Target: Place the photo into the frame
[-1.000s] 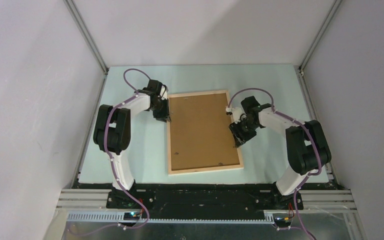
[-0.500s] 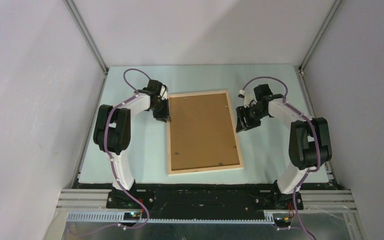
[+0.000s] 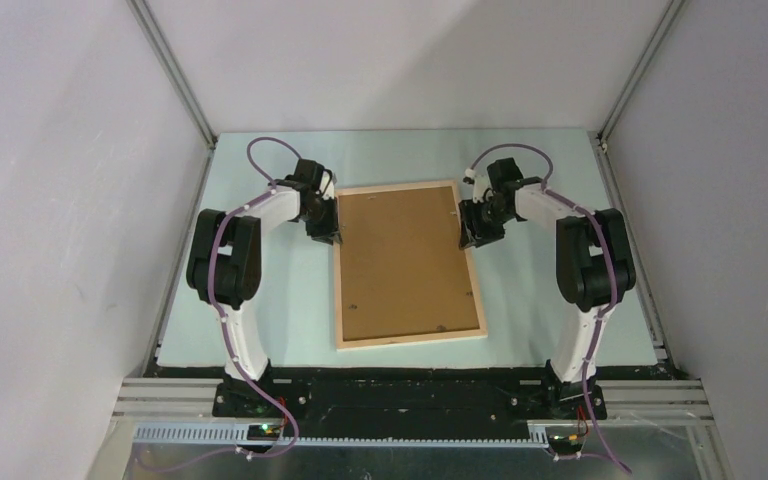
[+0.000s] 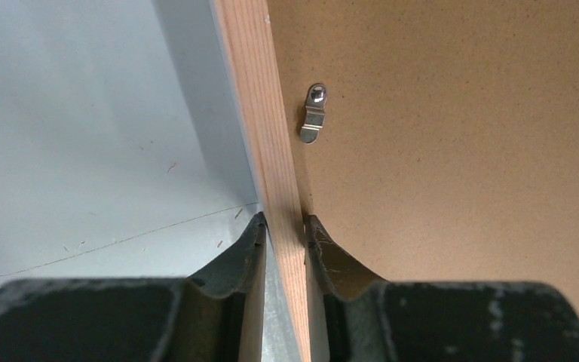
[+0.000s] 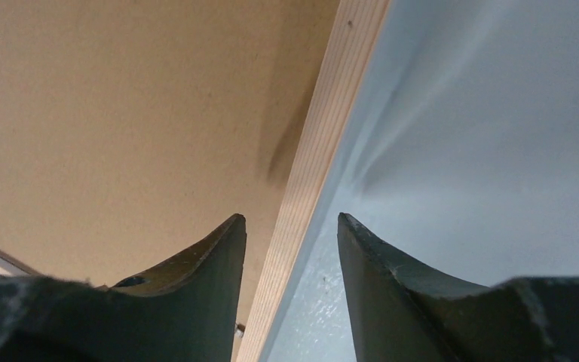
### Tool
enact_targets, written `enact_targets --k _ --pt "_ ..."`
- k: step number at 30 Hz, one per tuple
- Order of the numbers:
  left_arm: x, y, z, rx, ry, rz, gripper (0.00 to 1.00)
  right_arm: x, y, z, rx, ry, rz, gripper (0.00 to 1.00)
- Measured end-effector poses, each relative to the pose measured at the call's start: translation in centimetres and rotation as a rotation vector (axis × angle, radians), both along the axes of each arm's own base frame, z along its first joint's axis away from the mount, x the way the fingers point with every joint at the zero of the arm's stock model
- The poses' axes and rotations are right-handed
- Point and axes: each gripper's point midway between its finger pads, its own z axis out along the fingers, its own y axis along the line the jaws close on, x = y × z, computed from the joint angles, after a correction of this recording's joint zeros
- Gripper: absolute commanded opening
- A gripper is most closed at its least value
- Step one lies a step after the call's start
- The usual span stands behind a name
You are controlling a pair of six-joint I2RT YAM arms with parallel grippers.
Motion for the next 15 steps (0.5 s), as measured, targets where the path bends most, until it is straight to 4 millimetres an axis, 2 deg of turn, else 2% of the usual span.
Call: enact_targets --k 4,10,14,15 --pt "0.0 0.0 0.0 0.001 0.000 -0.002 0.05 1.0 0.1 -0.5 -0.008 0.001 -0.020 0.42" --pt "0.0 -0.1 0.0 0.003 -0.003 -0.012 0.11 1.3 0.2 -1.3 -0.006 0.032 -0.049 0.17" --pt "-0.1 -0.2 0.0 0.002 -0.001 -0.014 0.23 1.3 -0.1 -1.2 -0.005 0.044 -0.077 0.07" --pt "-0.1 -0.2 0.0 0.001 0.000 -0.015 0.30 1.3 -0.2 -1.2 -0.002 0.047 -0.081 0.06"
